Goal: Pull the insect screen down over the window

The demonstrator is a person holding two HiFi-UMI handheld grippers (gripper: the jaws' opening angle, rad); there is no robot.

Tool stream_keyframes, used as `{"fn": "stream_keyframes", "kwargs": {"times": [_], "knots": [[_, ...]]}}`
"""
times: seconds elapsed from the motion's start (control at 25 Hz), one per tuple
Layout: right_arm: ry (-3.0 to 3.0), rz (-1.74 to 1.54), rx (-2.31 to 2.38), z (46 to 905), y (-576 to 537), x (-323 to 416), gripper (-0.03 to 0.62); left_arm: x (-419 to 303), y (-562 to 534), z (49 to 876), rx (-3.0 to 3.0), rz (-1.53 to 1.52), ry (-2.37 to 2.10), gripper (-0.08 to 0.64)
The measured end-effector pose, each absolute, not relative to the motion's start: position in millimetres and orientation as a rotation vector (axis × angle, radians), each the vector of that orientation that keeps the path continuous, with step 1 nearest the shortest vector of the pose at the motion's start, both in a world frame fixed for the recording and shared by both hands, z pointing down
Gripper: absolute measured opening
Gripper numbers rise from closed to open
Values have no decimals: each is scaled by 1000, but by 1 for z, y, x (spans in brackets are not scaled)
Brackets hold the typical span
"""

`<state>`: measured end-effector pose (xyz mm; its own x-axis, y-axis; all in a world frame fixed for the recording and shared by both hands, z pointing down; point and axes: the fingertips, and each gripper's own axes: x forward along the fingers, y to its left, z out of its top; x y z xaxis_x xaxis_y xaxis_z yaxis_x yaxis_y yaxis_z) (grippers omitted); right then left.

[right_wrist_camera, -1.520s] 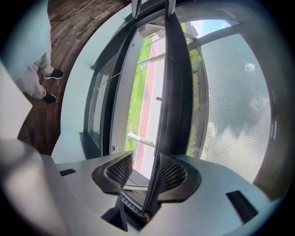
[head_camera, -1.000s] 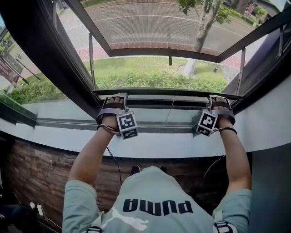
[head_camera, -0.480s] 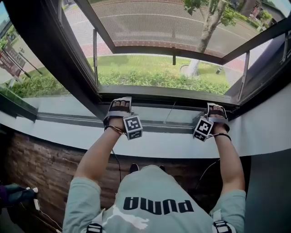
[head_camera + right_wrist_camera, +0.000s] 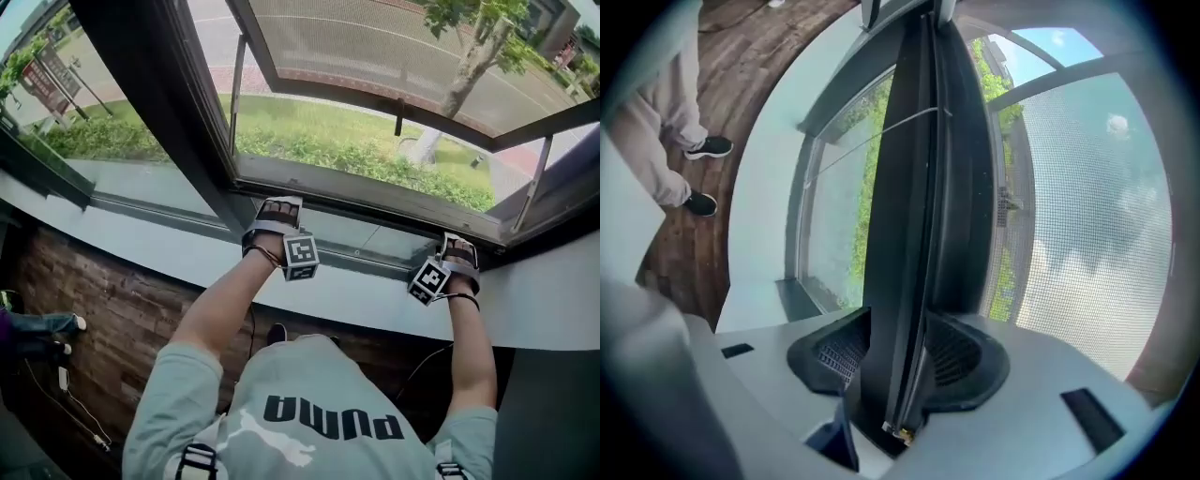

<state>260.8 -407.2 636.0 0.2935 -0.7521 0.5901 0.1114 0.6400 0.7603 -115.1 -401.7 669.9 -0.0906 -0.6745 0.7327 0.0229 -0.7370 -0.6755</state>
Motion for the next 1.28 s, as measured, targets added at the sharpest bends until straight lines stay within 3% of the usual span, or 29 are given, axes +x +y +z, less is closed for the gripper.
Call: {"fn": "stream_keyframes", "kwargs": {"times": [1.28], "knots": [[-1033, -892, 899, 646, -423, 253, 175, -108, -430, 670, -1547, -1533, 1032, 430]]}}
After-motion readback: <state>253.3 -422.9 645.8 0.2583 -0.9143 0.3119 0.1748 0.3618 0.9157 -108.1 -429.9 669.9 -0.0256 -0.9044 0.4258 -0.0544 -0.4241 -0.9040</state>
